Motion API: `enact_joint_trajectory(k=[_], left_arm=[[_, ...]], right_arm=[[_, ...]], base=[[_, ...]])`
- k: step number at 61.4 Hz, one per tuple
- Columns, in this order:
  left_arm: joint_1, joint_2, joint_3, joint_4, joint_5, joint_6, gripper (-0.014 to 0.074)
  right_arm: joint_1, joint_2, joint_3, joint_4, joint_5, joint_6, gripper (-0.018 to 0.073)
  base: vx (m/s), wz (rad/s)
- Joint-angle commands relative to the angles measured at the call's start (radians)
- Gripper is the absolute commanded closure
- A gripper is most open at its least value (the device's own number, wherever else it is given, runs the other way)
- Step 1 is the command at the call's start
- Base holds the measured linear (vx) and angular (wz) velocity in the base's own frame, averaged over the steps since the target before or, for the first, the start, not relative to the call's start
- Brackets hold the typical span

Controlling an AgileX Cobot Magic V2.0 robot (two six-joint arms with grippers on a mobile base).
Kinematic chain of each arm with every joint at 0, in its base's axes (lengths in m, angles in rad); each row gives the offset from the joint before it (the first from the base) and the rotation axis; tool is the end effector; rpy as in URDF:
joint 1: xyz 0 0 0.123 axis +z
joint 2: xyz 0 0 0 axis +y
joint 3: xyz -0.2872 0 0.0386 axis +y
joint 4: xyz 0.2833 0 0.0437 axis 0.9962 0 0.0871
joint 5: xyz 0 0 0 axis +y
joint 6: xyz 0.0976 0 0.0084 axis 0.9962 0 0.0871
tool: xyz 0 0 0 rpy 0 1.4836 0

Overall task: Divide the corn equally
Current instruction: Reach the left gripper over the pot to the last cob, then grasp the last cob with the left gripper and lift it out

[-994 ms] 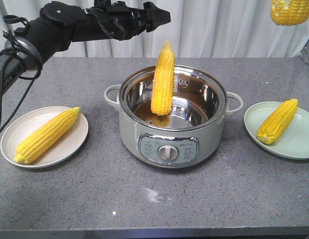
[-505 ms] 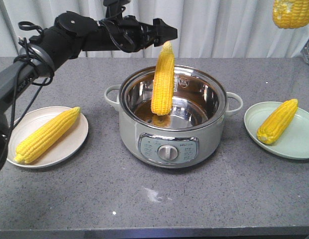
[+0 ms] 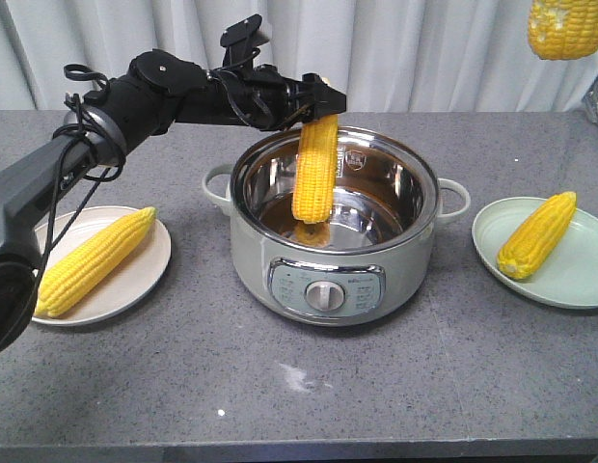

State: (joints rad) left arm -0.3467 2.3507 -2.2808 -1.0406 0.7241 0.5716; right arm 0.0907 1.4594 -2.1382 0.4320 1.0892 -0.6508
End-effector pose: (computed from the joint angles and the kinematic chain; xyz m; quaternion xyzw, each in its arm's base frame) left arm 0.5348 -0.2528 0.2923 0.1697 0.7951 -0.4114 0.4120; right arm 0.2823 0.0622 0.5991 -0.3156 0.7279 0.0462 0.6070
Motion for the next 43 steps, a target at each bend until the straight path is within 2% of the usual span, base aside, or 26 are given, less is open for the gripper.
enact_joint_trajectory(k=[1, 13, 24, 30, 43], left_arm=[[-0.007, -0.073, -0.034, -0.045, -0.013, -0.005, 0.02], [-0.007, -0.075, -0.034, -0.058, -0.001, -0.005, 0.0416], [-0.006, -0.088, -0.041, -0.161, -0.004, 0.001, 0.0607], [-0.006, -0.112, -0.041, -0.188, 0.002, 0.005, 0.0605], [0.0, -0.211, -0.041, -0.17, 0.042, 0.005, 0.0605]], right_arm=[[-0.003, -0.026, -0.023, 0.013, -0.07, -0.001, 0.0564], [-0.003, -0.026, -0.023, 0.013, -0.069, -0.001, 0.0564], [-0.003, -0.026, -0.023, 0.013, -0.046, 0.011, 0.0564], [-0.003, -0.026, -0.023, 0.013, -0.044, 0.017, 0.0564], [-0.003, -0.026, -0.02, 0.012, -0.036, 0.06, 0.0564]], base=[[0.0, 0.0], [0.0, 0.0], [0.0, 0.0], [0.0, 0.0], [0.0, 0.0]])
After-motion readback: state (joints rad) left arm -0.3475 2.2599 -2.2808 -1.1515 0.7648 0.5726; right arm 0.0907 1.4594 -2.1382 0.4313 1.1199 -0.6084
